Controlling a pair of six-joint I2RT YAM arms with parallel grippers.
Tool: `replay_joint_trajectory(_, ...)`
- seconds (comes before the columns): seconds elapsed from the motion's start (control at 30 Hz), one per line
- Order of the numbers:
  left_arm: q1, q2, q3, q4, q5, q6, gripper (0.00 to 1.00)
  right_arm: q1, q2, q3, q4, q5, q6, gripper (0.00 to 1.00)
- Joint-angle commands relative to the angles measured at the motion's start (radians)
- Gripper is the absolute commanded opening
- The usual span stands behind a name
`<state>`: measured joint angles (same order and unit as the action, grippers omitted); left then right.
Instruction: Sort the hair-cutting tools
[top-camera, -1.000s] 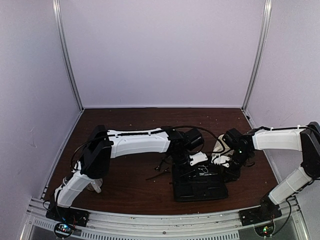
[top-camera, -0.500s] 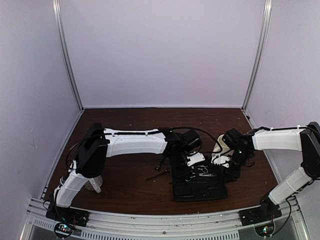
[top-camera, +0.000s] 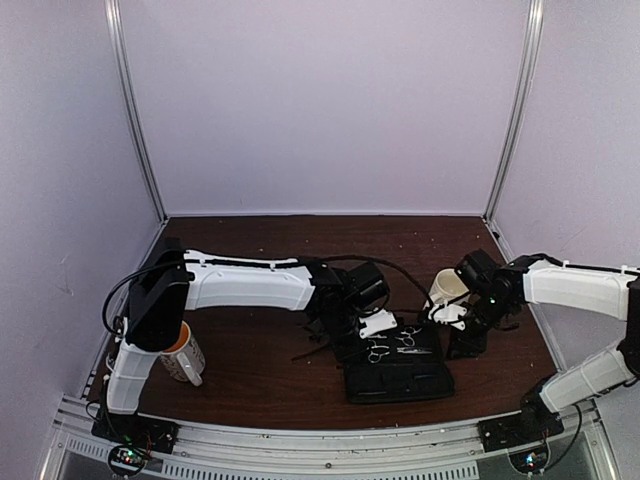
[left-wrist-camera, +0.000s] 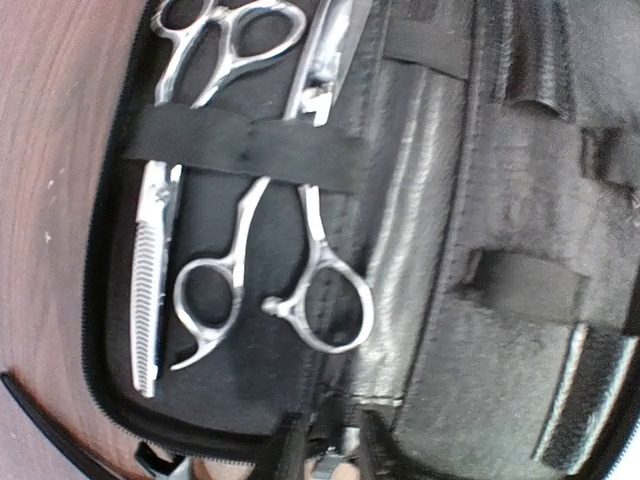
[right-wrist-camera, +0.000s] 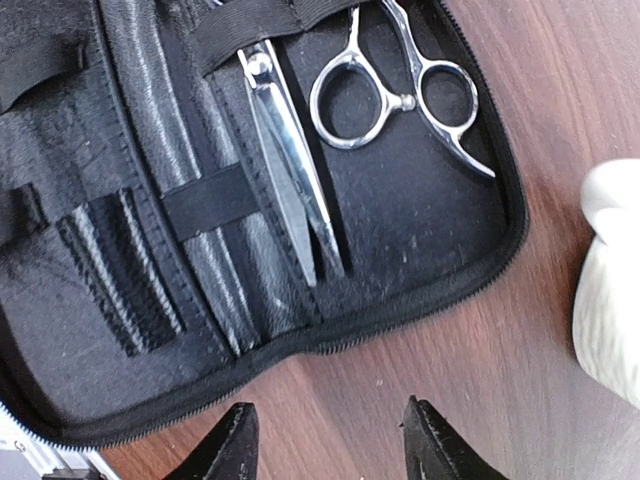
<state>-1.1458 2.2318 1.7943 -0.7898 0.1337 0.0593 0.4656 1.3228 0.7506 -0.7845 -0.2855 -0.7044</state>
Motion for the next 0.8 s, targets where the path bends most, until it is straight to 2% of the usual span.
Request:
replay_joint_trajectory(0.0, -0.024, 0.011, 0.03, -0.005, 0.051, 0.041, 0.15, -0.027, -0.058, -0.018, -0.033, 0.016, -0.006, 0.51)
replay_joint_trajectory(0.23, -0.026, 0.067, 0.086, 0.0, 0.047, 0.032, 0.08, -0.073, -0.083, -0.013, -0.029, -0.03, 0.013, 0.51)
replay_joint_trajectory(0.5, -0.016, 0.129, 0.177, -0.042, -0.001, 0.02, 0.09, -0.086, -0.065, -0.019, 0.001, -0.032, 0.021, 0.51)
replay_joint_trajectory(0.77, -0.005, 0.18, 0.246, -0.087, 0.028, 0.028, 0.09, -0.09, -0.049, -0.021, 0.009, -0.039, 0.016, 0.51)
